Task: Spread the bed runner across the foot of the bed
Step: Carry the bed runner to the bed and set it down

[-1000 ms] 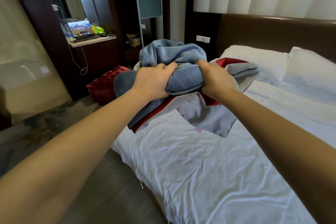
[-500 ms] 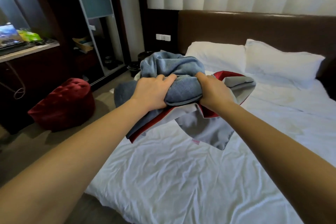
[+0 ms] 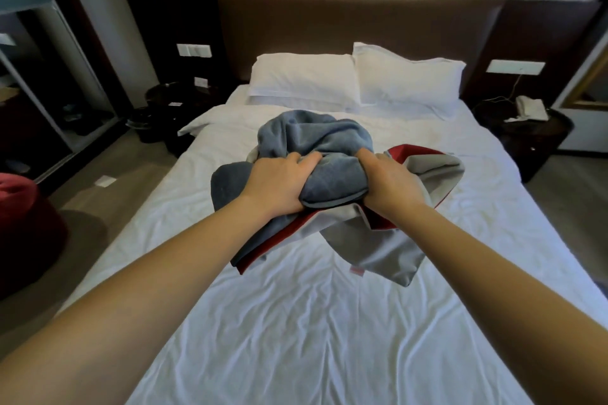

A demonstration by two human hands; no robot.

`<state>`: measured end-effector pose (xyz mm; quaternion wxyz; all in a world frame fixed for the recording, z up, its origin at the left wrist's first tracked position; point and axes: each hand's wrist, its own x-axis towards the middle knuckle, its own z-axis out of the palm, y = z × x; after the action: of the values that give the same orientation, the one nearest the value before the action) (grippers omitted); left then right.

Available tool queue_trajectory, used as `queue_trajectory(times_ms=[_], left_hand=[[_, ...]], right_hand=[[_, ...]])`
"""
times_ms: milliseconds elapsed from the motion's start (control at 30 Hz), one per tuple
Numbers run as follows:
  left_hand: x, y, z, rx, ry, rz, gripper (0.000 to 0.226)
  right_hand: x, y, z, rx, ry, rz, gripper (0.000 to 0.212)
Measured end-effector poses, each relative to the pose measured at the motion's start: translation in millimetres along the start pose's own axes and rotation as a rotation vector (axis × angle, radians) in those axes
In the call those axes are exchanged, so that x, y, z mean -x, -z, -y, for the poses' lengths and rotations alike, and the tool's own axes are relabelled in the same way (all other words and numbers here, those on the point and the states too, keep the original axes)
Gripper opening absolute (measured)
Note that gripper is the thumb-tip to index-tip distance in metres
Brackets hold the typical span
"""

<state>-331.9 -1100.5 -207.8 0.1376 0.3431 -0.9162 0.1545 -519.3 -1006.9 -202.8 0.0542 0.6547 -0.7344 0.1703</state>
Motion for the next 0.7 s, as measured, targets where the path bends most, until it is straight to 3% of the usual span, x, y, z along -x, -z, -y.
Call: queue_trajectory(times_ms=[400,700], left_hand=[[-56,-94,-70,0.063,-0.051,0.124,0.079],[-65,-196,-99,0.109,-0.104,0.273,0.074]], right_hand=[[5,-61,-107,-0.015,-0.088,0.115,0.037],[13,-160,-159,-0.057,-0.184,0.259,0.036]])
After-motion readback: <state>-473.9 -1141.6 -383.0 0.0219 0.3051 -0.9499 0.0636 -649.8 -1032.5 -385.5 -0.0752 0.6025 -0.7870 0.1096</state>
